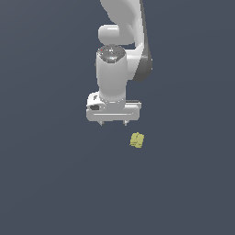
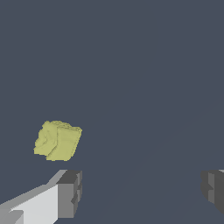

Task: Pick up the object and move it to a goal position.

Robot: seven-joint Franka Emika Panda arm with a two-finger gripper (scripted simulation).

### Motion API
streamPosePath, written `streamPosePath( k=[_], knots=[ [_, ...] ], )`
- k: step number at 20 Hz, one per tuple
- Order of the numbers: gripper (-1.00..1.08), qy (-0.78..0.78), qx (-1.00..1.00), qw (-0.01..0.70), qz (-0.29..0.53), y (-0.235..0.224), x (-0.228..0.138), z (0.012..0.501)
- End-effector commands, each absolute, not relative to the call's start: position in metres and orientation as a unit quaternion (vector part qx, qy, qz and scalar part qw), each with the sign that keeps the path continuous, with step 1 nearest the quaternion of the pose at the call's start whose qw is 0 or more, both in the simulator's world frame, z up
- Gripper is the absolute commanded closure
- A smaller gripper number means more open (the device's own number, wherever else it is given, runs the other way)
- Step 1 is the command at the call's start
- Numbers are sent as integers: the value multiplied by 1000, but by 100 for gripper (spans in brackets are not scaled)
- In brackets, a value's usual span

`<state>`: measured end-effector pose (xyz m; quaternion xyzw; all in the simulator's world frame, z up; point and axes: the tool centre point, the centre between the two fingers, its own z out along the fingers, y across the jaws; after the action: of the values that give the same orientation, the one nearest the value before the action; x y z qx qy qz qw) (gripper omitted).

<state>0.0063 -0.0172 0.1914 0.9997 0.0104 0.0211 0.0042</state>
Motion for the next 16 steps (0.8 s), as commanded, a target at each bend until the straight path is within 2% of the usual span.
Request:
streamPosePath(
  k=[1, 9, 16],
  knots=[
    [-92, 10, 1000, 4, 21, -17, 6, 191],
    [-92, 10, 1000, -10, 4, 8, -2, 178],
    [-92, 7, 1000, -10, 3, 10, -2, 176]
  ],
)
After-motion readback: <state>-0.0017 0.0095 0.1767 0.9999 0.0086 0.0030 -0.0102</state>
